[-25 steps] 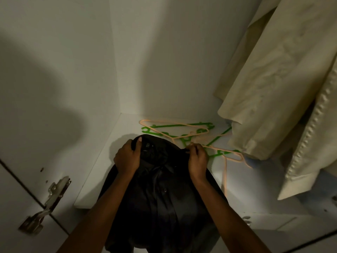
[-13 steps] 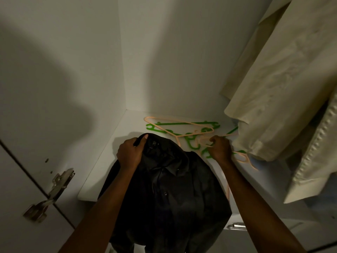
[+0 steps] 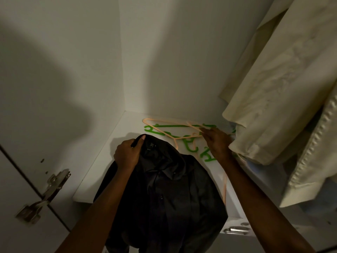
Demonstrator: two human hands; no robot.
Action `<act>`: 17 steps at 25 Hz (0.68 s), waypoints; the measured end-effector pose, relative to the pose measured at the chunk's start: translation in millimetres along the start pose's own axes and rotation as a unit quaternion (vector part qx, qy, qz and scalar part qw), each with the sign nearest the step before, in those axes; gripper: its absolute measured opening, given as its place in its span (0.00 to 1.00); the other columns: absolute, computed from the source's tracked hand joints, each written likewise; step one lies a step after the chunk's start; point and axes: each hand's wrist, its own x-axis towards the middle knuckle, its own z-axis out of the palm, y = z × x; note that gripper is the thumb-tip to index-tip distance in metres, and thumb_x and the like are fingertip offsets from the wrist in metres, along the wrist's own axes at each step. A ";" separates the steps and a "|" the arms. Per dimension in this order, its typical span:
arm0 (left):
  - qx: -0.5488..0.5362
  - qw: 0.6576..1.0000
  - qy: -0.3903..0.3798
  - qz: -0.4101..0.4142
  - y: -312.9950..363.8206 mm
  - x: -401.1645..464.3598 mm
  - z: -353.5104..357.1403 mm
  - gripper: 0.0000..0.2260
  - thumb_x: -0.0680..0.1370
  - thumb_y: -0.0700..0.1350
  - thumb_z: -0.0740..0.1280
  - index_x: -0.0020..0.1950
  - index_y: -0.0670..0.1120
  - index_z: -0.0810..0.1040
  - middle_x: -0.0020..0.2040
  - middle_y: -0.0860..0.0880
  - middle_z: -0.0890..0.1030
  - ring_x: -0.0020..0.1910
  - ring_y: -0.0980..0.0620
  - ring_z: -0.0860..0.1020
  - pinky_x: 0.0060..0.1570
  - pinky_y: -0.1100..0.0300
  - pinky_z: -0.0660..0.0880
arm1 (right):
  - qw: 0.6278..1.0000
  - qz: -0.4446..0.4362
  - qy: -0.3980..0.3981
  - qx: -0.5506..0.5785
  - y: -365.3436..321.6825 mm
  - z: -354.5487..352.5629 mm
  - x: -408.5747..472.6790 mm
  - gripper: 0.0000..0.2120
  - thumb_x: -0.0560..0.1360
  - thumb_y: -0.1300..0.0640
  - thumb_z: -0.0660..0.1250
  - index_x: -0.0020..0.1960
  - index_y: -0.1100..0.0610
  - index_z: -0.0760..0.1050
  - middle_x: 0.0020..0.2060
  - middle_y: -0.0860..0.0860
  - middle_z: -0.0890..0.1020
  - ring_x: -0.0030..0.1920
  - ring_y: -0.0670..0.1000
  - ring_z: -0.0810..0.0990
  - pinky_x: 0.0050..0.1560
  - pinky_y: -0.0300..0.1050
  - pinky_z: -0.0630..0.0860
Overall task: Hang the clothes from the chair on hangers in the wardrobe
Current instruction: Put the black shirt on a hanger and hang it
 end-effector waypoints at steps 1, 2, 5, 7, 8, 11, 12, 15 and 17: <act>0.002 1.000 0.002 0.000 0.0 0.0 -0.1 0.33 0.76 0.73 0.62 0.29 0.45 0.70 0.27 0.50 0.76 0.29 0.50 0.77 0.33 0.56 0.71 | 0.999 -0.042 0.022 -0.019 -13.0 -1.9 5.4 0.15 0.78 0.47 0.65 0.55 0.54 0.86 0.39 0.55 0.83 0.37 0.55 0.83 0.37 0.42 0.75; 0.004 1.000 0.003 0.000 -0.2 0.4 0.0 0.33 0.76 0.73 0.61 0.29 0.45 0.71 0.27 0.50 0.76 0.29 0.50 0.77 0.34 0.56 0.72 | 0.996 -0.076 0.023 -0.026 -29.0 -3.3 8.4 0.16 0.78 0.46 0.64 0.54 0.52 0.87 0.36 0.53 0.82 0.33 0.54 0.81 0.32 0.41 0.72; 0.008 1.000 -0.004 -0.002 -0.4 0.3 -0.9 0.32 0.76 0.73 0.61 0.29 0.46 0.73 0.28 0.51 0.77 0.30 0.50 0.77 0.36 0.54 0.74 | 0.985 -0.168 -0.034 -0.025 -70.4 17.2 -10.0 0.13 0.77 0.46 0.67 0.52 0.50 0.86 0.36 0.51 0.80 0.32 0.55 0.81 0.28 0.45 0.74; 0.014 1.000 -0.008 -0.002 -0.2 0.0 -1.9 0.31 0.76 0.72 0.61 0.30 0.46 0.73 0.28 0.51 0.78 0.31 0.49 0.78 0.37 0.53 0.76 | 0.980 -0.172 -0.086 -0.043 -85.9 31.6 -20.9 0.11 0.74 0.47 0.71 0.52 0.50 0.86 0.38 0.50 0.82 0.35 0.56 0.83 0.31 0.45 0.77; 0.014 1.000 -0.009 -0.003 0.7 -0.5 -2.2 0.31 0.77 0.72 0.62 0.30 0.46 0.74 0.28 0.51 0.78 0.31 0.49 0.78 0.38 0.52 0.76 | 0.982 -0.147 -0.115 -0.037 -94.2 33.7 -25.5 0.13 0.74 0.46 0.71 0.54 0.50 0.86 0.40 0.50 0.83 0.37 0.57 0.84 0.33 0.46 0.79; 0.013 1.000 -0.007 -0.007 4.3 -1.8 -3.9 0.30 0.77 0.70 0.63 0.30 0.45 0.73 0.28 0.51 0.78 0.30 0.50 0.77 0.37 0.54 0.75 | 0.981 -0.084 -0.170 -0.047 -98.2 35.6 -33.7 0.22 0.76 0.40 0.68 0.65 0.49 0.81 0.52 0.52 0.83 0.50 0.57 0.84 0.46 0.50 0.81; 0.011 1.000 -0.007 -0.007 4.2 -1.6 -3.4 0.30 0.77 0.70 0.63 0.30 0.45 0.73 0.28 0.51 0.77 0.30 0.50 0.77 0.36 0.55 0.74 | 0.980 -0.064 -0.182 -0.050 -98.4 29.2 -35.0 0.23 0.76 0.39 0.66 0.65 0.50 0.81 0.54 0.52 0.82 0.53 0.56 0.83 0.49 0.51 0.80; 0.015 1.000 -0.008 -0.007 2.3 -1.6 -1.3 0.30 0.77 0.70 0.62 0.30 0.45 0.73 0.28 0.51 0.78 0.30 0.50 0.77 0.35 0.55 0.74 | 0.987 0.009 -0.163 0.010 -78.9 10.1 -39.6 0.20 0.74 0.49 0.61 0.63 0.52 0.82 0.56 0.53 0.82 0.57 0.58 0.81 0.56 0.52 0.79; 0.023 1.000 -0.007 -0.009 0.2 -0.5 0.1 0.31 0.77 0.71 0.62 0.30 0.45 0.74 0.29 0.51 0.78 0.30 0.50 0.77 0.36 0.54 0.75 | 0.979 0.002 -0.203 -0.001 -50.9 -7.4 -43.3 0.26 0.67 0.63 0.62 0.64 0.53 0.81 0.58 0.55 0.81 0.61 0.61 0.79 0.61 0.53 0.77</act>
